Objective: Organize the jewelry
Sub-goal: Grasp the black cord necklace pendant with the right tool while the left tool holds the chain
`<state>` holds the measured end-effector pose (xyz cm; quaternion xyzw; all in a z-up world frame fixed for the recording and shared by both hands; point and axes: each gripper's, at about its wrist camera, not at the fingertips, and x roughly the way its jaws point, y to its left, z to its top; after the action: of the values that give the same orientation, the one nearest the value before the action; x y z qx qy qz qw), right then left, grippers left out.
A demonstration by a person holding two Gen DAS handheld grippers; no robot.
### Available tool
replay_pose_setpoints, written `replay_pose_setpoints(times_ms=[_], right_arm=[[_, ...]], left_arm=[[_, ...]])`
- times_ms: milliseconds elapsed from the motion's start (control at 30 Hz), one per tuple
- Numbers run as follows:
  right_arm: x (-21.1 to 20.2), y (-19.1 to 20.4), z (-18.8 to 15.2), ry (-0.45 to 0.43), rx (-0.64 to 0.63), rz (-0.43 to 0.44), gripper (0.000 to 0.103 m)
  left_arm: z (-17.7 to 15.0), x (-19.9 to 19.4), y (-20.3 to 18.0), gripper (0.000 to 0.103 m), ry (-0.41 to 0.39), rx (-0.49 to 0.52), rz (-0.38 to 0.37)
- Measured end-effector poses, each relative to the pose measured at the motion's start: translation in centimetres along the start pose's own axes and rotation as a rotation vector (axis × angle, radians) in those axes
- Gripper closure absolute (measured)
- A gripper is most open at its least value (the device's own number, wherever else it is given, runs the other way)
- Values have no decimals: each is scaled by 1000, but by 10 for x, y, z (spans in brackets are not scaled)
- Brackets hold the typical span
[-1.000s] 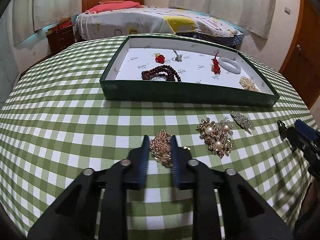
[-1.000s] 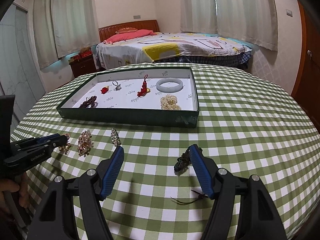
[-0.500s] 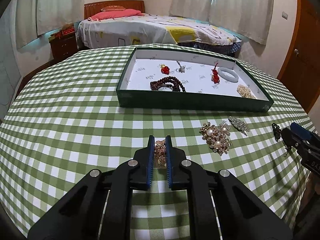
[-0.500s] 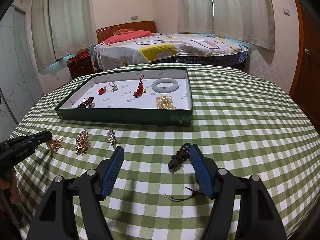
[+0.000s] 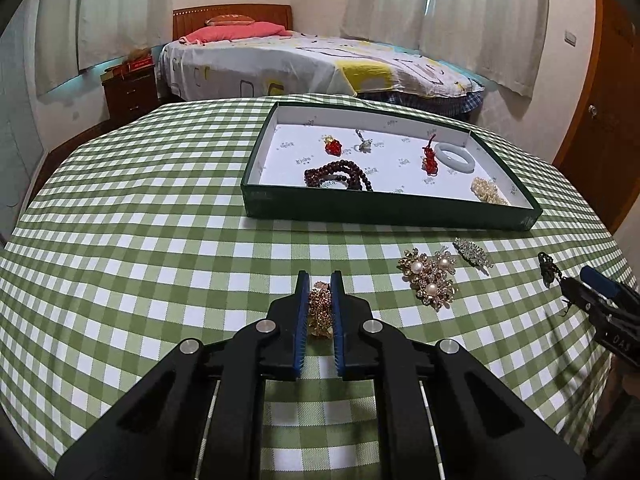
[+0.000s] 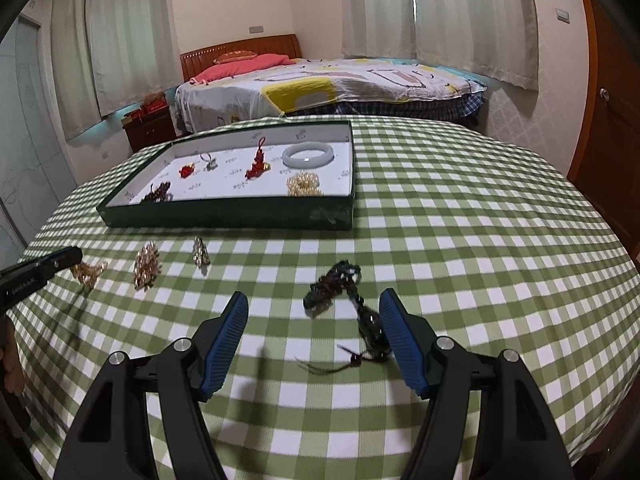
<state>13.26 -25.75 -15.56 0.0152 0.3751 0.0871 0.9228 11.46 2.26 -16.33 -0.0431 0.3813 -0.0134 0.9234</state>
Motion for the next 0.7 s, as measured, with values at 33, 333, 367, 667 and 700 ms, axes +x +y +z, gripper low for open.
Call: replay_pose_setpoints(times_ms=[33,333,367,667,700], right_arm=[[-1,0,-2,3,1,-2,37],[2,-9,4,-13,22,-26,37],[5,-10,6,-11,26,-24,37],[12,-8,11,14,17,-11,49],[13,-9,11,17,22,-15,50]], left_arm=[[0,1,0,92,1,0,0],[0,1,0,92,-4,4,7],[0,2,1,92,-2,2,8],[0,5,4,92,4,-7,15],[0,6,5,92,4,-10,15]])
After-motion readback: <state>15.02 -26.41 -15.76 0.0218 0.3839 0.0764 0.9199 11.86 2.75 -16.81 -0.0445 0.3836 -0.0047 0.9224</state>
